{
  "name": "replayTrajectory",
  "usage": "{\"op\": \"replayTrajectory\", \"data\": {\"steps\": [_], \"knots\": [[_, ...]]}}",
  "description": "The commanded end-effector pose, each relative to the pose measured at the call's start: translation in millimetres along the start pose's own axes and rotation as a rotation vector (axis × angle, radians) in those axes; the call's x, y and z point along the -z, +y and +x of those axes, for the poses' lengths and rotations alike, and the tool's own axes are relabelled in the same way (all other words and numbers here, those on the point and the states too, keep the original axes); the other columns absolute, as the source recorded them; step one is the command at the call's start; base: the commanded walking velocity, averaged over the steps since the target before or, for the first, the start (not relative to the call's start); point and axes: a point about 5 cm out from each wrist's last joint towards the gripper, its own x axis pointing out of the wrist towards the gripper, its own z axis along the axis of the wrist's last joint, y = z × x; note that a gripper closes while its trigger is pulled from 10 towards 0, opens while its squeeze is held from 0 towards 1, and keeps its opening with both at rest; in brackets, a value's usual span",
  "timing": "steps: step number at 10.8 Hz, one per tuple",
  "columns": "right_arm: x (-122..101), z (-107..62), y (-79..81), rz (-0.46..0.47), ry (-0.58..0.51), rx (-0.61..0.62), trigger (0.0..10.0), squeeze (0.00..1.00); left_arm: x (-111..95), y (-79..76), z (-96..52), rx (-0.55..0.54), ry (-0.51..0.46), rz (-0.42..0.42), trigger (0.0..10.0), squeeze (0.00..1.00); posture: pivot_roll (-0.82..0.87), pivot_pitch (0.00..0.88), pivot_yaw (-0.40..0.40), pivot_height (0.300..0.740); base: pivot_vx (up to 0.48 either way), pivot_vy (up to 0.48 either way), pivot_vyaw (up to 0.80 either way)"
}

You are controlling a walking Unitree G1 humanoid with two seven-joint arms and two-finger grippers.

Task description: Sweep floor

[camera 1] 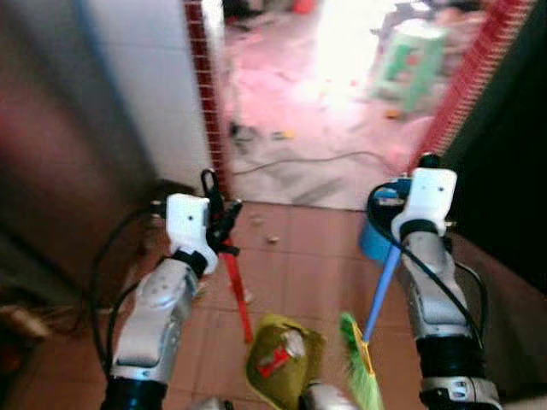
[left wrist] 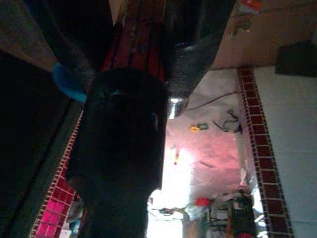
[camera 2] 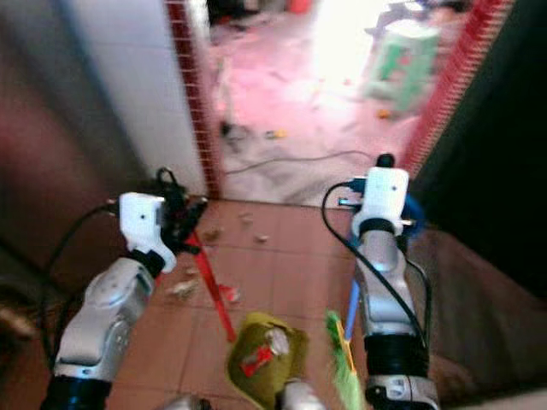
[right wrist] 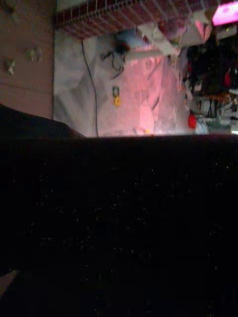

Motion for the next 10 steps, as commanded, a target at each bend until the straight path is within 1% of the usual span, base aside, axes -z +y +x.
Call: {"op": "replayTrajectory", "data": {"steps": [1, 3, 4, 6, 7, 8, 10], "knots": [[4.7, 0.1, -8.4, -0.065, 0.022, 0.036, 10.0, 0.0, -11.6, -2.7, 4.2, 0.005, -0.066, -0.044, 10.0, 0.0, -0.08, 0.022, 0.02, 0.74, 0.0, 0.0, -0.56], [12.6, -1.2, -14.1, -0.076, 0.055, 0.057, 10.0, 0.0, -21.4, 5.4, 7.0, -0.022, -0.115, -0.098, 10.0, 0.0, -0.08, 0.02, 0.023, 0.74, 0.0, 0.0, 0.0], [20.3, -3.6, -15.7, -0.062, 0.092, 0.065, 10.0, 0.0, -27.2, 9.1, 9.3, -0.035, -0.136, -0.115, 10.0, 0.0, -0.08, 0.023, 0.025, 0.74, 0.266, 0.0, -0.41], [26.4, -6.0, -17.1, -0.083, 0.108, 0.067, 10.0, 0.0, -34.5, 11.6, 11.2, -0.044, -0.159, -0.136, 10.0, 0.0, -0.08, 0.024, 0.026, 0.74, 0.277, 0.0, -0.8], [31.6, -7.2, -17.8, -0.096, 0.126, 0.062, 10.0, 0.0, -41.3, 12.9, 12.8, -0.058, -0.183, -0.165, 10.0, 0.0, -0.08, 0.024, 0.026, 0.74, 0.277, 0.0, -0.8], [39.6, -8.7, -17.7, -0.129, 0.158, 0.051, 10.0, 0.0, -49.8, 14.3, 13.5, -0.064, -0.21, -0.188, 10.0, 0.0, -0.09, 0.019, 0.029, 0.74, 0.281, 0.0, 0.0], [43.2, -9.4, -17.2, -0.126, 0.17, 0.049, 10.0, 0.0, -62.0, 17.5, 14.3, -0.068, -0.25, -0.184, 10.0, 0.0, -0.09, 0.01, 0.025, 0.74, 0.291, 0.0, 0.0]]}}
